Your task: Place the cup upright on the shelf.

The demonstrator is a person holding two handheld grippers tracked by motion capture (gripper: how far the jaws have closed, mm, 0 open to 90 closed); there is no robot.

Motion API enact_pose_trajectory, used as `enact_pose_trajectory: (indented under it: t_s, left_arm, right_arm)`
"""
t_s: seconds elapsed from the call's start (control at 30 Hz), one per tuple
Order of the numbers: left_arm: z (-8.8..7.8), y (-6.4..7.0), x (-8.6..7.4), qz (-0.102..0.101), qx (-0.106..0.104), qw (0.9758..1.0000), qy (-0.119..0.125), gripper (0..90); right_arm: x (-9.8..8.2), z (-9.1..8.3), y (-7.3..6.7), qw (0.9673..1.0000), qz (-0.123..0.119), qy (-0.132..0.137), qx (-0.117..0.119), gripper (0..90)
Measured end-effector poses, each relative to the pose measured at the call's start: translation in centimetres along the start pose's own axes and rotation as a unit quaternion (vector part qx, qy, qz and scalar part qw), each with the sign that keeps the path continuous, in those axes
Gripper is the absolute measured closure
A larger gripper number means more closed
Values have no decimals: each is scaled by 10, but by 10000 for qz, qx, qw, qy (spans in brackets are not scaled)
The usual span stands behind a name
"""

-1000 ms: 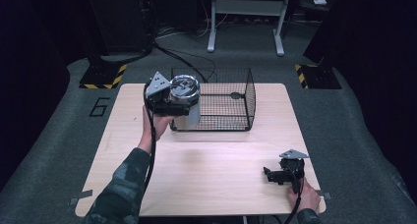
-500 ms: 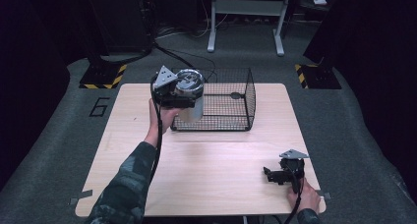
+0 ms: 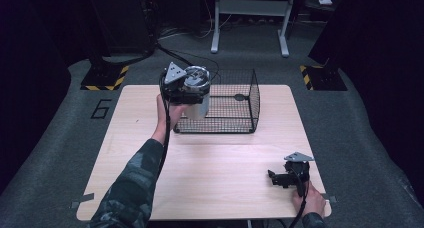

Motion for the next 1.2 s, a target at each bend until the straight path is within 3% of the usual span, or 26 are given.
enact_pose_trajectory:
  t_s: [0.17, 0.27, 0.97, 1.2]
  left_arm:
    - [8, -3, 0, -18, 57, 10000, 7, 36]
    - [12, -5, -1, -131, 83, 9999, 27, 36]
    - [44, -11, -21, -30, 555, 9984, -55, 36]
    - [55, -9, -30, -28, 607, 9981, -50, 36]
  right_arm:
    - [0, 0, 0, 10000, 2, 3, -1, 0]
    - [0, 0, 0, 10000, 3, 2, -2, 0]
    - [0, 0, 0, 10000, 32, -5, -23, 0]
    - [0, 0, 0, 10000, 35, 9, -39, 0]
Point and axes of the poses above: each handheld gripper's, and its own axes: z roughly forward along the jaws, x roughly out of its top, y roughly to its right, the point moved 2 cm from there along z, roughly forward along the jaws, and after that the axes turned 11 degrees about y, right-handed, at the moved point
